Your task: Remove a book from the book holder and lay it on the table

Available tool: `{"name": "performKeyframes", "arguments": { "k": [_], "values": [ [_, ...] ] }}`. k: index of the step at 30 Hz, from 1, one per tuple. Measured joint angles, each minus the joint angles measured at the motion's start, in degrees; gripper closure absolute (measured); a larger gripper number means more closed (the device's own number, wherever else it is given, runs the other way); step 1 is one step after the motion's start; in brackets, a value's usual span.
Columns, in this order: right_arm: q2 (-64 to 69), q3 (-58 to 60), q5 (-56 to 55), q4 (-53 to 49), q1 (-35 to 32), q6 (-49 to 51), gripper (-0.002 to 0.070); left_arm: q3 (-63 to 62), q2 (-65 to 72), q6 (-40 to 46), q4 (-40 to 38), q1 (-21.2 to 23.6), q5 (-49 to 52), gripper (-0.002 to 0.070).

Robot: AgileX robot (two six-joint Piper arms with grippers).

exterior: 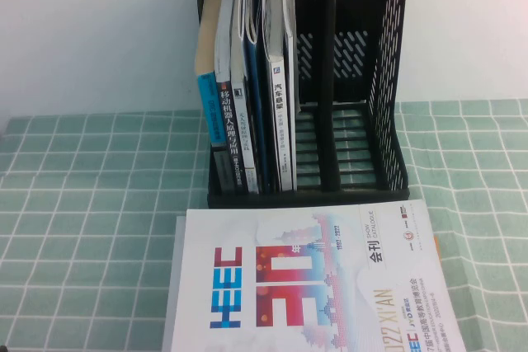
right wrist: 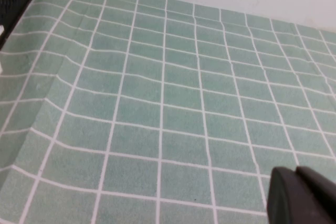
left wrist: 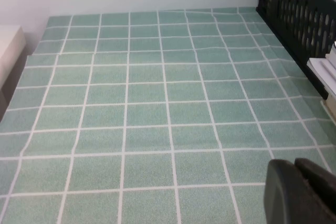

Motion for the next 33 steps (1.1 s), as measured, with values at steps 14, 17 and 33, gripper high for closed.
{"name": "performKeyframes", "arguments": {
  "k": [14,17,33],
  "values": [
    [0.00,0.00,0.00,0.00,0.00,0.00,0.0678,0.00,0.00,0.00,0.00,0.00,0.00,0.0677],
    [0.00,0.00,0.00,0.00,0.00,0.00,0.0678,0.00,0.00,0.00,0.00,0.00,0.00,0.0677],
    [0.00,0.00,-10.59,-0.61,0.00,-0.08,0.0678,0.11,0.00,0.00,0.67,0.00,-17.10,0.0677]
  ]
}}
